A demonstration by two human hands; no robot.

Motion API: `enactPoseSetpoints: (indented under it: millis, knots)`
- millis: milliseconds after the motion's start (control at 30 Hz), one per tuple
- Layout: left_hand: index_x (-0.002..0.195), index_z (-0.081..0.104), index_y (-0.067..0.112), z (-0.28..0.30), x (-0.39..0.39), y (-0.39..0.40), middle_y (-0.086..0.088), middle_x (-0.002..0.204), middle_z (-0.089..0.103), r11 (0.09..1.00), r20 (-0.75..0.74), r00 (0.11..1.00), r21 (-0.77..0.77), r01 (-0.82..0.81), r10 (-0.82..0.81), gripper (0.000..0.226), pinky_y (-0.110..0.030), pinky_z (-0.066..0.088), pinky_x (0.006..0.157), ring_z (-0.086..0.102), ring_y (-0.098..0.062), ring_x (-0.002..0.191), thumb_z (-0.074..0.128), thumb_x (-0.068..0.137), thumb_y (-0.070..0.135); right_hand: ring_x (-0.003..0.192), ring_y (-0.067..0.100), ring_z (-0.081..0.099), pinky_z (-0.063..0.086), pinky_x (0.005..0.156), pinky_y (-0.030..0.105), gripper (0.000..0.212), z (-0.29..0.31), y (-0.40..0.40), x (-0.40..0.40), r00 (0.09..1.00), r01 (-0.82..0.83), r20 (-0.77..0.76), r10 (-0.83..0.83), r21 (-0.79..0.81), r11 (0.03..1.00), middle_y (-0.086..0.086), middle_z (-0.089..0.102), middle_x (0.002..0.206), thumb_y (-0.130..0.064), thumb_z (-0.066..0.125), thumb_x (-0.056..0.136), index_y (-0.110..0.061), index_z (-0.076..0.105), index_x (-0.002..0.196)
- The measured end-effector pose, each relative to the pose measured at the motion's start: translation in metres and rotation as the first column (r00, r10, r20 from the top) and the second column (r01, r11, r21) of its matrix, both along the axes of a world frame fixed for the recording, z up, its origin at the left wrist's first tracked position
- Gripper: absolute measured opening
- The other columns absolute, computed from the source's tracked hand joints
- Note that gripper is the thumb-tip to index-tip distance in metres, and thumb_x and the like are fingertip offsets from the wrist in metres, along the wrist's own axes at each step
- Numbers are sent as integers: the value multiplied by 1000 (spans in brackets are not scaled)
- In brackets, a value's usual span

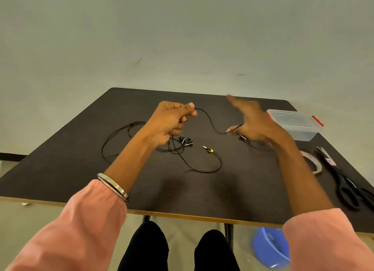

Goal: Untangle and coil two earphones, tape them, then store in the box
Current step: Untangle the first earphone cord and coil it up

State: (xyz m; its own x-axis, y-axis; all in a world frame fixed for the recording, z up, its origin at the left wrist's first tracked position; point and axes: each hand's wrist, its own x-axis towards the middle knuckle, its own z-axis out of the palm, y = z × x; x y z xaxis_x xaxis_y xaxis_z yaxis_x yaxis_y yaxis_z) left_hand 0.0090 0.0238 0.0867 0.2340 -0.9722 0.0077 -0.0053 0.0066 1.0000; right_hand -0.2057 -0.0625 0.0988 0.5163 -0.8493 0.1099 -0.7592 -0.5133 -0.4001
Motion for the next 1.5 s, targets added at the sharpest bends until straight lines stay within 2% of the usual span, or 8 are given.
enactPoseSetpoints:
  millis: [133, 267, 433, 633, 800, 900, 1200, 1500]
  knots:
    - [87, 70, 2, 3, -13, -2, 3, 52, 42, 1000, 11, 1000, -13, 21, -21, 28, -16, 16, 38, 23, -8, 40, 61, 93, 28, 139, 4, 32, 28, 107, 23, 114, 8, 25, 13, 915, -398, 207, 346, 341, 851, -9, 41, 148, -32, 87, 63, -24, 17, 153]
    - [85, 71, 4, 1, -13, -3, 1, 55, 45, 1000, 29, 999, -20, 17, -16, 25, -17, 19, 36, 27, -7, 40, 64, 92, 27, 99, 18, 68, 53, 88, 37, 72, 12, 28, 20, 844, -401, 517, 143, 432, 808, 4, 73, 103, -32, 77, 75, -9, 49, 136]
    - [90, 74, 5, -6, -10, 2, 4, 57, 48, 998, 109, 992, -8, 70, -68, 28, -18, 23, 37, 29, -6, 42, 64, 90, 31, 45, 9, 48, 53, 52, 28, 11, 5, 22, 22, 756, -163, 645, -108, 346, 924, 4, 62, 67, -11, 62, 92, -6, 71, 87]
    - [90, 75, 7, -21, 5, 11, 6, 55, 48, 992, 140, 982, 54, 119, -125, 29, -20, 22, 42, 31, -7, 44, 61, 92, 32, 40, 8, 34, 29, 40, 18, 21, 6, 3, 0, 195, 146, 849, -490, 469, 871, 4, 51, 63, -2, 49, 90, -8, 65, 78]
    - [88, 72, 5, -28, 6, 9, 5, 53, 42, 994, -41, 997, 81, 72, -69, 26, -16, 17, 34, 25, -5, 38, 59, 95, 26, 112, 29, 57, 47, 92, 44, 31, -13, 0, -7, 835, 457, 338, -435, 14, 889, 10, 64, 120, -13, 61, 88, -15, 64, 118]
    - [85, 71, 6, -29, -3, 5, 4, 52, 42, 994, -84, 995, 88, 67, -60, 25, -14, 17, 33, 24, -5, 37, 59, 94, 26, 141, 28, 22, 26, 109, 55, 77, -9, 20, 4, 997, 64, -32, -68, -112, 992, -3, 31, 154, -28, 71, 83, -33, 30, 147]
    - [82, 72, 5, -32, -7, 2, 3, 52, 43, 984, -49, 989, 105, 146, -141, 29, -16, 17, 34, 25, -5, 38, 61, 93, 29, 102, 12, 59, 40, 97, 46, 12, -32, 20, 31, 945, -136, 277, 174, -151, 979, -10, 70, 92, -30, 68, 86, -21, 74, 91]
    - [91, 71, 3, -54, 4, -1, 3, 57, 44, 978, -110, 979, 96, 184, -174, 28, -16, 22, 36, 28, -6, 44, 57, 95, 26, 50, 8, 45, 42, 46, 25, 16, -39, -16, -4, 405, 328, 851, -333, 204, 922, 5, 55, 63, -18, 61, 92, -16, 72, 81]
